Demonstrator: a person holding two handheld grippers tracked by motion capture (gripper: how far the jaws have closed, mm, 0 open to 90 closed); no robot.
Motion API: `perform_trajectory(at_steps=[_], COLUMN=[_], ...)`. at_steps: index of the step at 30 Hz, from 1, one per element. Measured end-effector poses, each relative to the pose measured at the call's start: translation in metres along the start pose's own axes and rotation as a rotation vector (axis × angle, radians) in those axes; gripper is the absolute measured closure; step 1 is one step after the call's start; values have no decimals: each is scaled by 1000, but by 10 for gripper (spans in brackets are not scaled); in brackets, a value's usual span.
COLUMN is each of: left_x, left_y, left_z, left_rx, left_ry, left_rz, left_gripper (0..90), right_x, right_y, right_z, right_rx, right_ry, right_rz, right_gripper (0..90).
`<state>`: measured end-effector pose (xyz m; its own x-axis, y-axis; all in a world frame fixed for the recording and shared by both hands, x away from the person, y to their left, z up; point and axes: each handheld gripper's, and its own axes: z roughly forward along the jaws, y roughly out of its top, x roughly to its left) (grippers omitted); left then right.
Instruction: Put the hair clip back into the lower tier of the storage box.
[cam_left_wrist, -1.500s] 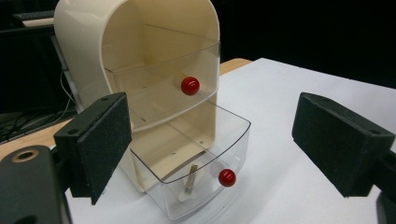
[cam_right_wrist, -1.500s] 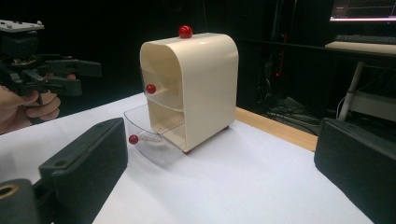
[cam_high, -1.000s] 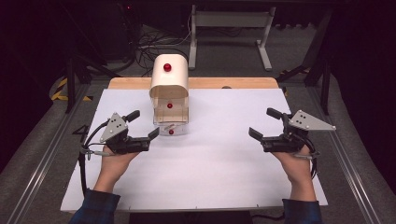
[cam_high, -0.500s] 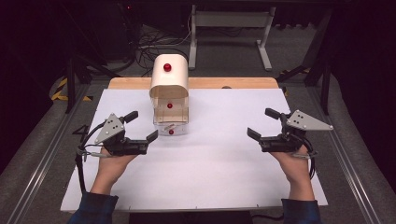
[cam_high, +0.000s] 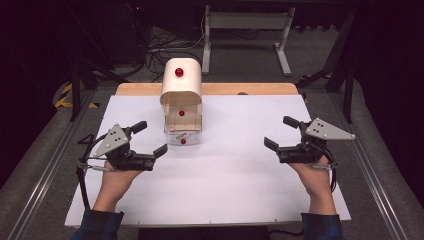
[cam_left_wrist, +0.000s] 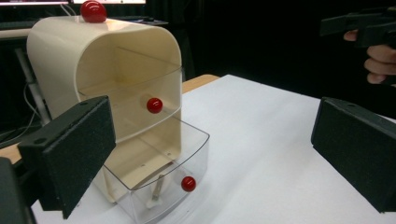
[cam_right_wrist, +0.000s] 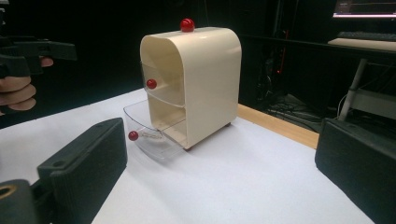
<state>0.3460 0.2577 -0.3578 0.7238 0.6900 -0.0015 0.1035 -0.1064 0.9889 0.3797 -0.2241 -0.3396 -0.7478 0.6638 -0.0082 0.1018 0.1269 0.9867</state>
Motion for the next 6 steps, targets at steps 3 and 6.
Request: perform_trajectory(at_steps=[3,6], left_x=[0,-1], left_y=[1,1], left_z=[-2,-3], left_rx=[-7,-10], left_ry=[-2,1], left_rz=[2,2], left_gripper=[5,6], right_x=[0,1], right_y=[0,0], right_z=[0,0], right_rx=[1,3], right_ry=[1,2], right_rz=[3,1], right_gripper=[28,27])
